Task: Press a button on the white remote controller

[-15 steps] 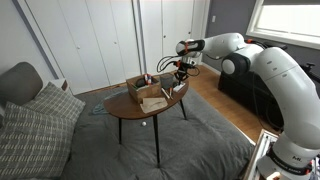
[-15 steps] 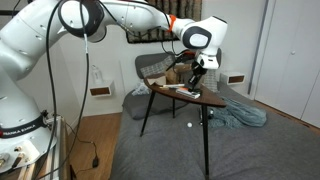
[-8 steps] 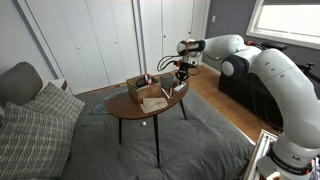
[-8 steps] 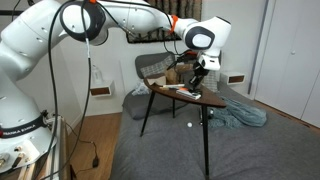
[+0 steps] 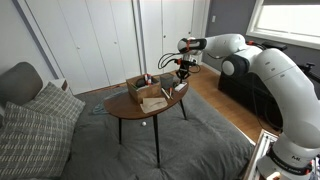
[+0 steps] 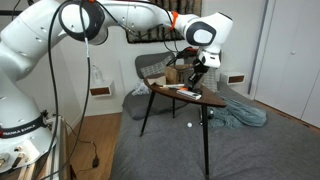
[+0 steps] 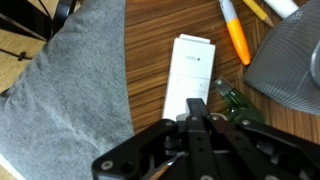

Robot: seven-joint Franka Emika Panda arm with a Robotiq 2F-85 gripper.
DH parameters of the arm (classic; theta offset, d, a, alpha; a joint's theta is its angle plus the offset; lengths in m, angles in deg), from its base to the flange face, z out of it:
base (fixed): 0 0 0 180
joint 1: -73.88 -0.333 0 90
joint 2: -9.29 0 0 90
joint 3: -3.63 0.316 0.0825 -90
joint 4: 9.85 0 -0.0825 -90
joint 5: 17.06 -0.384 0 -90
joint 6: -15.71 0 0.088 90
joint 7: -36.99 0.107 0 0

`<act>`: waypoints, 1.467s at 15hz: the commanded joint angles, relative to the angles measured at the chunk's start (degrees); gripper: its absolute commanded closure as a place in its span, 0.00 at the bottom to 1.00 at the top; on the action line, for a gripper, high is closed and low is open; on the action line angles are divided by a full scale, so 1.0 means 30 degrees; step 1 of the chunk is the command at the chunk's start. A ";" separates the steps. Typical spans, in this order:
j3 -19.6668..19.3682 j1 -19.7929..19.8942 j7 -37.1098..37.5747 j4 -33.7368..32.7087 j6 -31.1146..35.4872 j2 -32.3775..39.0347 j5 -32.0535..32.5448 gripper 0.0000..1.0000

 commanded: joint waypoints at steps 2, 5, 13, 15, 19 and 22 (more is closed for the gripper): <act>0.0138 0.0110 -0.0001 0.0354 -0.0406 -0.0904 -0.0294 1.00; 0.0070 0.0106 -0.0381 0.0735 -0.0483 -0.1462 -0.0117 0.74; -0.0535 -0.0348 -0.5007 0.4062 -0.0187 -0.4332 0.1804 0.24; -0.0589 -0.0499 -0.7156 0.5635 0.0195 -0.5478 0.2778 0.10; -0.0552 -0.0878 -1.0267 0.8922 0.1699 -0.7839 0.4492 0.00; -0.0497 -0.1262 -1.1767 1.1444 0.3446 -0.9471 0.5451 0.00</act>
